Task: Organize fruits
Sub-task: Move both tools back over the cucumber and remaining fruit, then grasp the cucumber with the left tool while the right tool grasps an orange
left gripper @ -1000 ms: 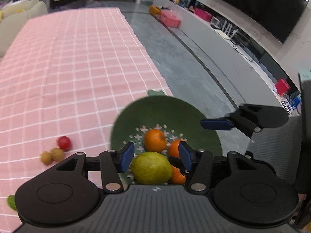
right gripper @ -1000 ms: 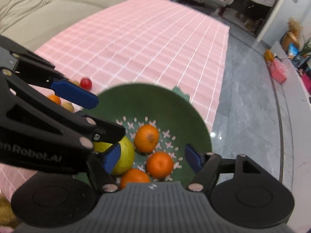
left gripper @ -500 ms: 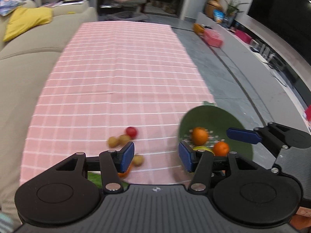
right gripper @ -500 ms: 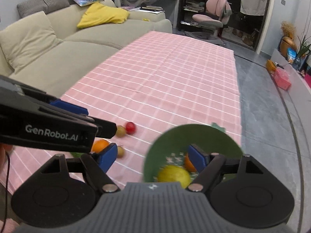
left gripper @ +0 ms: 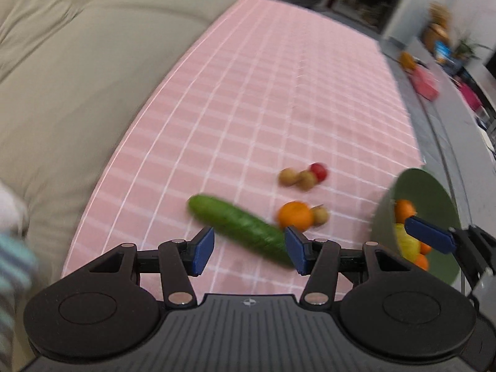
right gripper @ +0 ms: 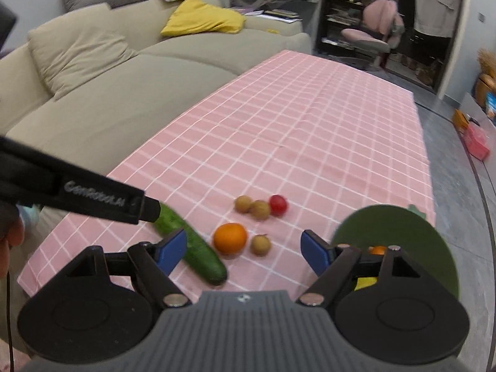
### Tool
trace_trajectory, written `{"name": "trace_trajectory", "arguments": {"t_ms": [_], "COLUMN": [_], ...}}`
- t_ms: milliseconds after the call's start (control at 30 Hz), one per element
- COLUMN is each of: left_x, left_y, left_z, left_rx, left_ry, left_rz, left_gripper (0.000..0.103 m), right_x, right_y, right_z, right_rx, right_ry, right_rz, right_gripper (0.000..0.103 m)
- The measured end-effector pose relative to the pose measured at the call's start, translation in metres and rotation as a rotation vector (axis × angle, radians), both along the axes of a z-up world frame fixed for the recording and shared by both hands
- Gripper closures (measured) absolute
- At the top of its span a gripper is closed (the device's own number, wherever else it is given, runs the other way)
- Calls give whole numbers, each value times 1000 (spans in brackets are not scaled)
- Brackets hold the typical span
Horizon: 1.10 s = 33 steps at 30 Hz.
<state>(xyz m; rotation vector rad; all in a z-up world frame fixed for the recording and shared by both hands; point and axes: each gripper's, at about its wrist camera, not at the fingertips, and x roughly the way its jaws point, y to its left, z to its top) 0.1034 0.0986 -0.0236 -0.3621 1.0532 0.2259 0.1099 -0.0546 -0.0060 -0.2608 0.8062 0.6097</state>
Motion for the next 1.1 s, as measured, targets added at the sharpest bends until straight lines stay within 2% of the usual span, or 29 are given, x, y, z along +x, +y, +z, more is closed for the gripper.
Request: {"name": "trace_trajectory", "arguments": {"t_ms": [200, 300, 467, 633, 700, 767, 900, 1033, 1100], "left_x": [-9, -16, -21, -18, -14, -10, 0, 10, 13], "left_y": [30, 43, 60, 63, 60, 55, 46, 40, 38], "left_z": [-26, -36, -55, -67, -70, -72, -77, -81, -83], "left_rx": [-141, -193, -297, -376, -408, -418, -433, -438, -435], "left_ry": [62, 75, 84, 76, 71, 69, 68, 71, 79], "left_rz": [153, 224, 326, 366, 368, 359, 337, 339, 344], "left_gripper": [41, 41, 41, 41, 40, 39, 39, 37, 37], "right_x": [-4, -3, 1, 9, 13, 17, 23, 29, 29], "right_y": [23, 31, 42, 45, 42, 41, 44, 47, 48], "right_z": [-14, -22, -37, -51, -53, -56, -68, -81, -85], "right_rx": [-43, -52, -84, -104, -95, -105, -197, -240, -253], "right_ry": [11, 22, 39, 48, 53, 42, 2, 25, 9], "right_rz": [59, 76, 104, 104, 92, 72, 77, 108, 117], "right_gripper": [27, 34, 51, 55, 61, 72, 72, 72, 73]}}
